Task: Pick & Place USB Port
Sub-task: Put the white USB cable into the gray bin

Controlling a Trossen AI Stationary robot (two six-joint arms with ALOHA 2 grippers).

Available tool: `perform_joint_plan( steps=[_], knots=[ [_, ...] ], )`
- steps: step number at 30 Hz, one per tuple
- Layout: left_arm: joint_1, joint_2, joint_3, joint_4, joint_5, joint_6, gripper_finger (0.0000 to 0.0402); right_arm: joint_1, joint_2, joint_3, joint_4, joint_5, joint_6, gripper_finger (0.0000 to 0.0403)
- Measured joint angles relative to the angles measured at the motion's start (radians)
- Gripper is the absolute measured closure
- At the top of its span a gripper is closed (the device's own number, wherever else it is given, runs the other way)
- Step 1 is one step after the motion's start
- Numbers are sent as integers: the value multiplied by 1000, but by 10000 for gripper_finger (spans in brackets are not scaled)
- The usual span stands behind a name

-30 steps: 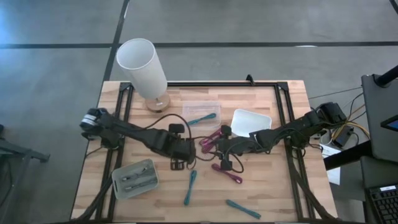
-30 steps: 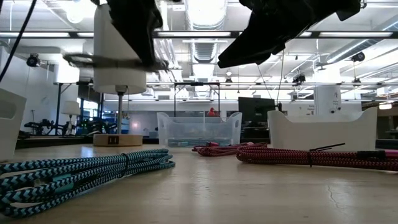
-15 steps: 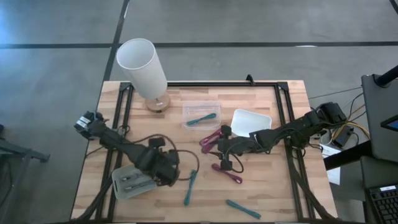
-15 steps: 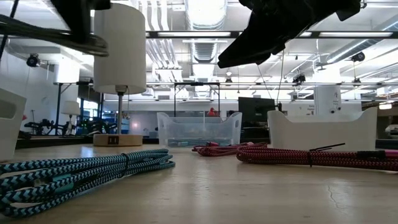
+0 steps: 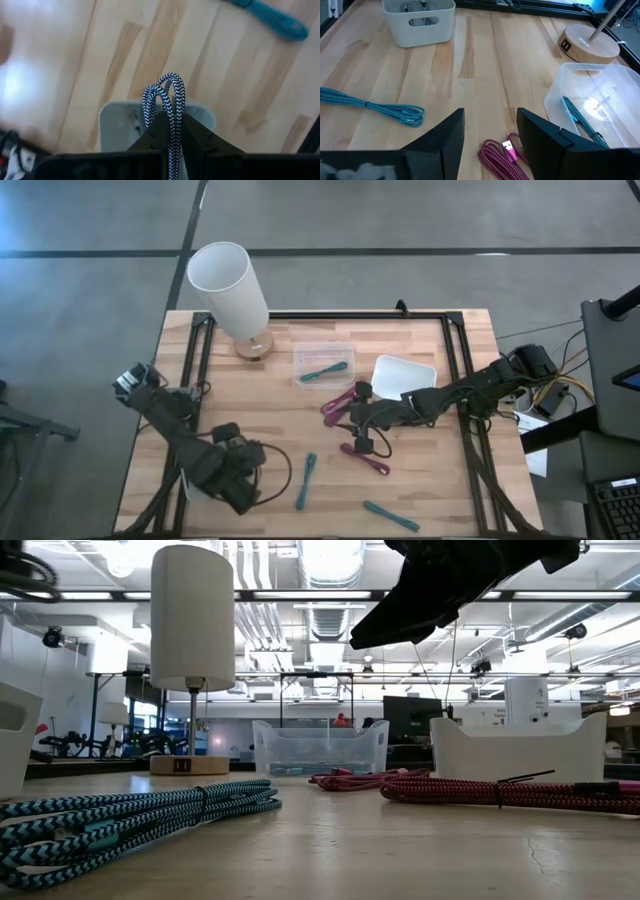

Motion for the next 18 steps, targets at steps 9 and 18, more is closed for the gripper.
perform_joint_plan(
  steps=[9, 18],
  knots=[
    [-112, -40, -82, -42, -1, -194, 379, 0, 0, 0, 1, 0, -3, 225],
    [-144, -199, -393, 269, -54, -261, 378, 0, 0, 0, 6, 0, -18, 225]
  ],
)
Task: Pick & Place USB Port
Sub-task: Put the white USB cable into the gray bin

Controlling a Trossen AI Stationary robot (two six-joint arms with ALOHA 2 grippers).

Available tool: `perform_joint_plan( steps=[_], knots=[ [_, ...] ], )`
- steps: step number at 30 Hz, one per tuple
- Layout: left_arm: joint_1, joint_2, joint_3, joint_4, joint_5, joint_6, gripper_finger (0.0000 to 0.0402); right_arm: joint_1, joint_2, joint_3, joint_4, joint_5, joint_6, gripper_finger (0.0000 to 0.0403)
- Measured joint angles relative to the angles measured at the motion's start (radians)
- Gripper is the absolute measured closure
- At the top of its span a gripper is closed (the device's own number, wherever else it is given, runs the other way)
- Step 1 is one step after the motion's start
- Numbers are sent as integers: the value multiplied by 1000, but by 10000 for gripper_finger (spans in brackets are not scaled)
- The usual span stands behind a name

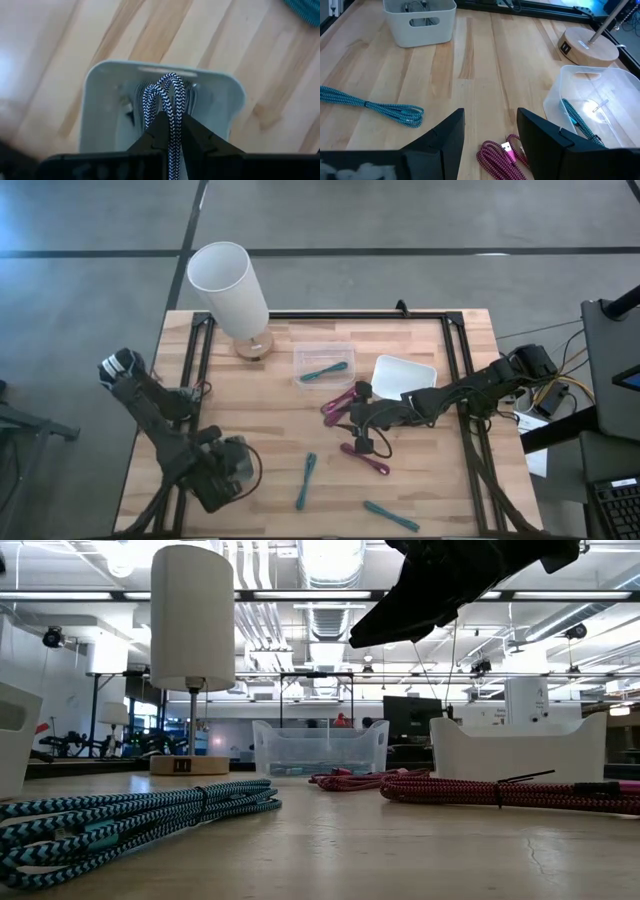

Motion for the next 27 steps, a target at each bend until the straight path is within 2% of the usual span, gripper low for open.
perform_joint_plan(
  steps=[5, 13, 18, 27],
  knots=[
    [12, -91, -191, 196, -19, -10, 378, 0, 0, 0, 1, 0, 0, 225],
    [12, -163, -390, 354, -19, -43, 377, 0, 0, 0, 1, 0, -4, 225],
    [16, -168, -443, 371, -19, -58, 363, 0, 0, 0, 2, 0, -3, 225],
    [32, -168, -467, 369, -20, -98, 341, 0, 0, 0, 2, 0, -3, 225]
  ],
)
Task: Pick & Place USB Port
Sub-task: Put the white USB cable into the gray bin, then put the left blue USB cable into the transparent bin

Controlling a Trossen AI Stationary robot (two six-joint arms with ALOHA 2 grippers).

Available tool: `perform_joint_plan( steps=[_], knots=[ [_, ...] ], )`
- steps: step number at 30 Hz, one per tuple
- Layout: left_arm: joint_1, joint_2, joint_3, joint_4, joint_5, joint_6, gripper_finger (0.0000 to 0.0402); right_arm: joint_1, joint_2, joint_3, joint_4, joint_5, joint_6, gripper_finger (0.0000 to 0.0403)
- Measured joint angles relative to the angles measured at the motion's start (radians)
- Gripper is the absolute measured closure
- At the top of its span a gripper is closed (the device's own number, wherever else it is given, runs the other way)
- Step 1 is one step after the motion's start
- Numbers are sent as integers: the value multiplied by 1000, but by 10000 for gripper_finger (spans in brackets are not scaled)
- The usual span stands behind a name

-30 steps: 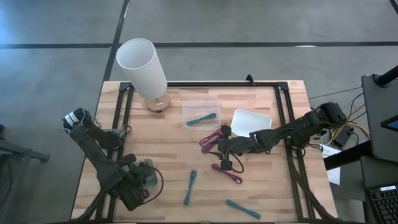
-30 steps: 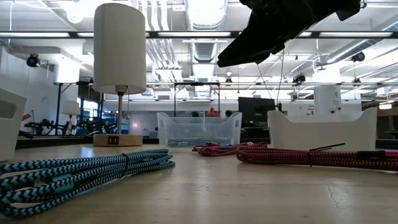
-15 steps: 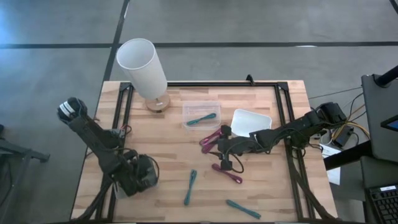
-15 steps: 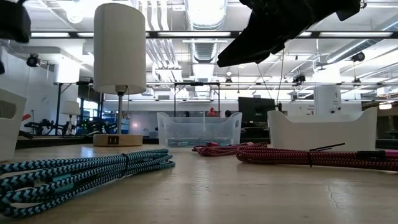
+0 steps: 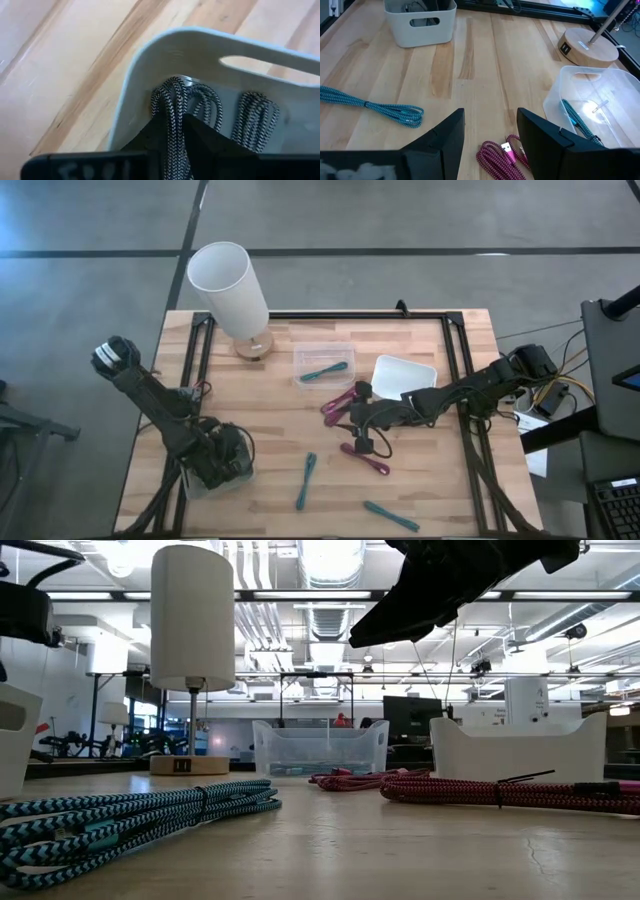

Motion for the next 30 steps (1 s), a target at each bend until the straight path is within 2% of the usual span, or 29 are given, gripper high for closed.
perform_joint_plan(
  steps=[9, 19, 22, 30],
  knots=[
    [16, 0, 4, -4, 1, -32, 318, 0, 0, 0, -1, 0, 2, 225],
    [21, -1, 170, -95, -14, -29, 314, 0, 0, 0, 0, 0, 1, 225],
    [25, -2, 238, -148, -88, -5, 314, 0, 0, 0, 0, 0, 2, 225],
    [50, -2, 406, -158, -447, 263, 314, 0, 0, 0, 0, 0, 8, 225]
  ],
)
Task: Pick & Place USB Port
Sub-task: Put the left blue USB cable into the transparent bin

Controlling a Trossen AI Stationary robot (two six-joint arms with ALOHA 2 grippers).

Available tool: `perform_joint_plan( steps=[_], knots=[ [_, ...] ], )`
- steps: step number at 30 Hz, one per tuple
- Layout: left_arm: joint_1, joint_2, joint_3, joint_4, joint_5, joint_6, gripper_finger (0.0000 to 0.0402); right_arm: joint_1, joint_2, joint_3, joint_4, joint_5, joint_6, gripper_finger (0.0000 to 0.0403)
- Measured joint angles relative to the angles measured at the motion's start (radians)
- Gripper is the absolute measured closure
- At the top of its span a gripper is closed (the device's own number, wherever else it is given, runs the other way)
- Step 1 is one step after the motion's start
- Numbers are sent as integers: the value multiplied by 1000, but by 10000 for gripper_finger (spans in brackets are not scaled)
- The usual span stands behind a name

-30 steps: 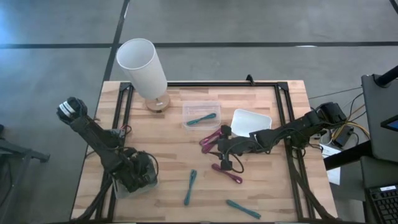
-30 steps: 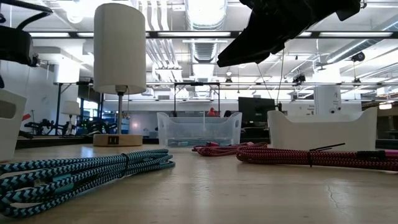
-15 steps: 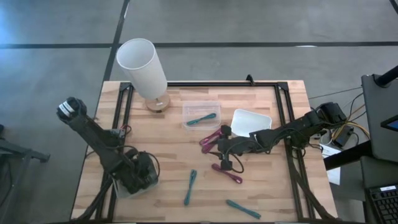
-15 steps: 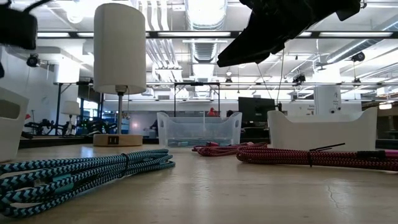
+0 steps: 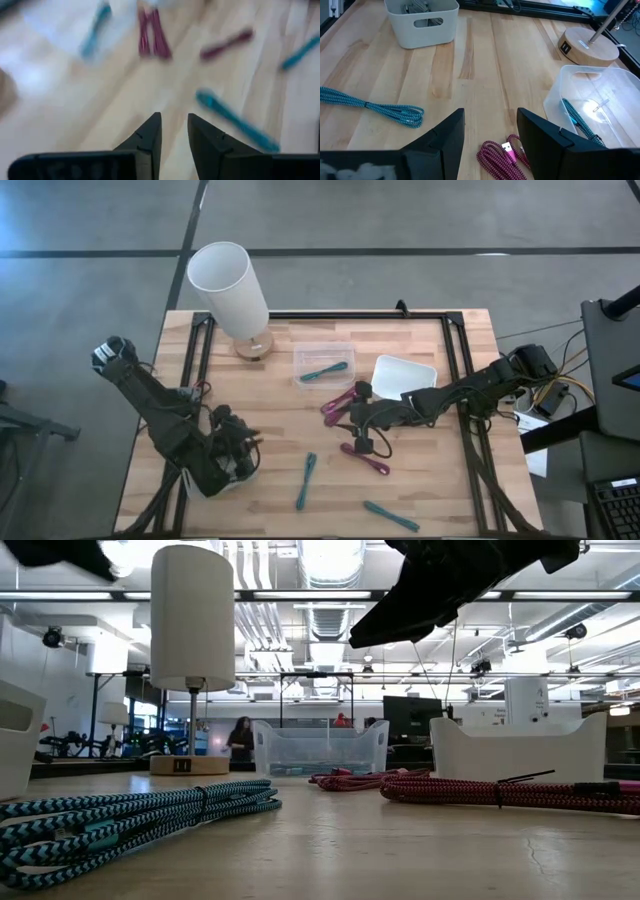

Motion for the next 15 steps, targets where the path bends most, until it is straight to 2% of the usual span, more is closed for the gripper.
perform_joint_plan(
  steps=[3, 8, 15],
  knots=[
    [24, 0, 38, 4, -81, 42, 314, 0, 1, 0, 0, 0, 18, 225],
    [87, 0, 41, 82, -90, 150, 314, 0, 1, 0, 0, 0, 21, 225],
    [182, 31, 0, 241, 61, 308, 314, 1, 11, 0, -1, -1, 21, 225]
  ],
)
